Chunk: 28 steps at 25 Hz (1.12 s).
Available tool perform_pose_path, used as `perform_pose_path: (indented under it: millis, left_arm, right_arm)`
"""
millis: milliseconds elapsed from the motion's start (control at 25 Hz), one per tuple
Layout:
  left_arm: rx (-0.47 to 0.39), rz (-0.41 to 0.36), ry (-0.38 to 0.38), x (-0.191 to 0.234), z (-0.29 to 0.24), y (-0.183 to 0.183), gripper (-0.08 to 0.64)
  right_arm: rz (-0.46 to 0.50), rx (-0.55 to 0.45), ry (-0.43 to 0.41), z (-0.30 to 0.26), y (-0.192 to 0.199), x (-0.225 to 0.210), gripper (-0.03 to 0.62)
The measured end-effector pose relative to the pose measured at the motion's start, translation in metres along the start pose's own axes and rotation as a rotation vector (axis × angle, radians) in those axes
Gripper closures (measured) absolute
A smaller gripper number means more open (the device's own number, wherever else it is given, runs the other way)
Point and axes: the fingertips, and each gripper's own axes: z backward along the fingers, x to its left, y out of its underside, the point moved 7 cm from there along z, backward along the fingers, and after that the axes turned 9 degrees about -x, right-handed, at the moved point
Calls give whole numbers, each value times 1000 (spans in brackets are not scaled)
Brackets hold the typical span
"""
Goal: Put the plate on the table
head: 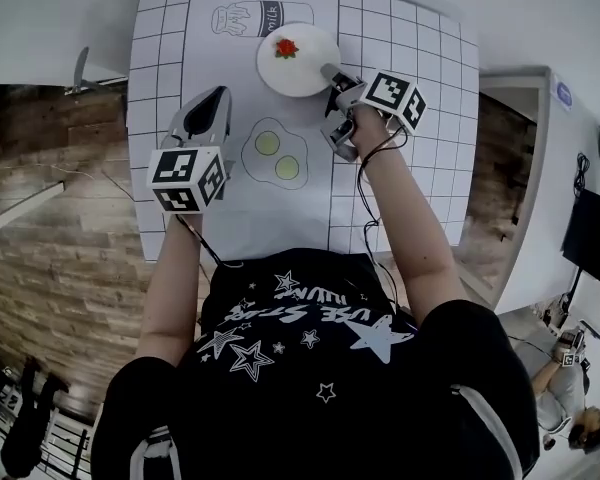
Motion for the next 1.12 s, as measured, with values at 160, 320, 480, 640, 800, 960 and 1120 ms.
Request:
perform_pose_path:
  millis: [160, 320, 480, 640, 800, 960, 1120]
  left_arm:
    - [-7, 3, 3, 3, 0, 0, 551]
    - [-12, 11, -1, 5, 3, -1, 551]
    - [-17, 8, -6, 5, 6, -2, 551]
    - [-19, 1, 2, 0, 7, -4, 551]
    - [-25, -17, 13, -5, 9, -8, 551]
    - [-35, -20, 13, -10, 12, -11, 551]
    - [-48, -34, 9, -18, 18, -16, 551]
  right_arm:
    - [49, 9, 39, -1, 1, 1, 556]
    - [89, 23, 67, -2, 3, 2, 522]
    - [167, 35, 103, -2, 2, 8, 485]
    - [177, 21, 134, 2, 3, 6, 485]
    - [185, 5, 156, 10, 0, 2, 484]
    - [170, -19, 121, 21, -3, 0, 485]
    - [141, -26, 12, 34, 4, 6, 525]
